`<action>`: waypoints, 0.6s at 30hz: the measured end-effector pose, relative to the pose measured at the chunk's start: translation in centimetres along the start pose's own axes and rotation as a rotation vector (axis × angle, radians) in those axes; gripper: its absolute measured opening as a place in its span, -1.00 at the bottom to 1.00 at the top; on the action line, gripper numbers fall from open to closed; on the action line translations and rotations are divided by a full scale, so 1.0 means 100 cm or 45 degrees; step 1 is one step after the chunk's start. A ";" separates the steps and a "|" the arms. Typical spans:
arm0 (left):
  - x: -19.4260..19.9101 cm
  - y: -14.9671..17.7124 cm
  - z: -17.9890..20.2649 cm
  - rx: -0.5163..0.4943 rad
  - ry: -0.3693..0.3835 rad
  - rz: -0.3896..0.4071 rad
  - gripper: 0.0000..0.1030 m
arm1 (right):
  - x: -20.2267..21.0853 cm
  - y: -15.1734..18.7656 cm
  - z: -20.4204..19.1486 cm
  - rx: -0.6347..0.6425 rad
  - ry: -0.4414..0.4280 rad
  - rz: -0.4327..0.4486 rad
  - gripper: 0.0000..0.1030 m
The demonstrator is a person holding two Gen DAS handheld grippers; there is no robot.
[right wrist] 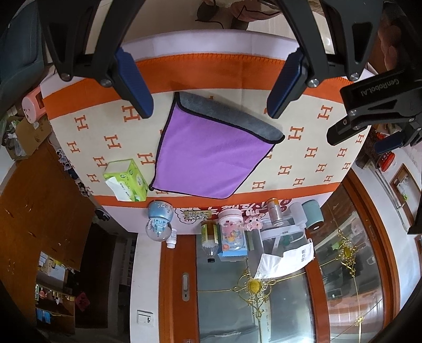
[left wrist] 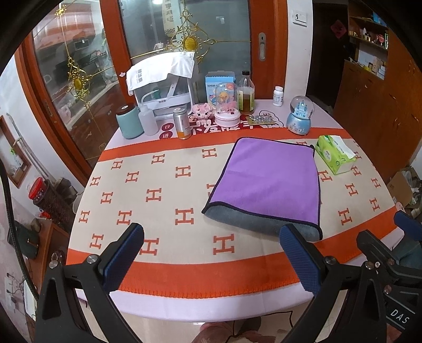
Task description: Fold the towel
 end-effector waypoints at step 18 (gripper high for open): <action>-0.065 -0.047 0.007 -0.204 0.074 -0.034 0.98 | -0.045 -0.023 0.010 -0.145 0.109 -0.049 0.72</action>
Point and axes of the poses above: each gripper's, at about its wrist camera, not at the fingertips, and x roughly against the way its jaws point, z to its right, y to its underside, the point moved 1 cm from there along -x, roughly the way its jaws point, and after that the axes turned 3 degrees about x, right-handed, at the moved point
